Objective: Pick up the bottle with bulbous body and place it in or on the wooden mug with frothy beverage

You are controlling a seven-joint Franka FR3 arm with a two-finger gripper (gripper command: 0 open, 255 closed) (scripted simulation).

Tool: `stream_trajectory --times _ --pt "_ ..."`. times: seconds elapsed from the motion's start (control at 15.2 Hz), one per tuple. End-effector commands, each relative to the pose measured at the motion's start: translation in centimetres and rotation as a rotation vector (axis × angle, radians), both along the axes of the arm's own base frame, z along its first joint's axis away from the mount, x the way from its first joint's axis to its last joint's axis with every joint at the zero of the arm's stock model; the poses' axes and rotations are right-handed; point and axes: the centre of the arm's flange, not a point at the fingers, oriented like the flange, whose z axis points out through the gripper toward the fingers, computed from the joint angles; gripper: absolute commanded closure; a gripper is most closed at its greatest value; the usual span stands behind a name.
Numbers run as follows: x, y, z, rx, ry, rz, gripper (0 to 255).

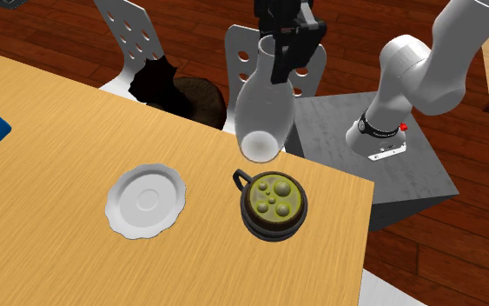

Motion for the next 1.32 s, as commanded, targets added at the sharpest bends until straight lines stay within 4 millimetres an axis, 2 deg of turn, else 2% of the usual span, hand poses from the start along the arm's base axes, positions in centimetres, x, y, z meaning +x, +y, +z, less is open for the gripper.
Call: stream_trajectory --times 0.0,0.2,1.25 --pt "-1.2 1.9 1.7 0.000 0.000 -0.002 255" --pt "-2.3 4.5 3.4 0.000 0.000 -0.002 255" --pt "-2.3 4.5 -5.1 0.000 0.000 -0.002 255"
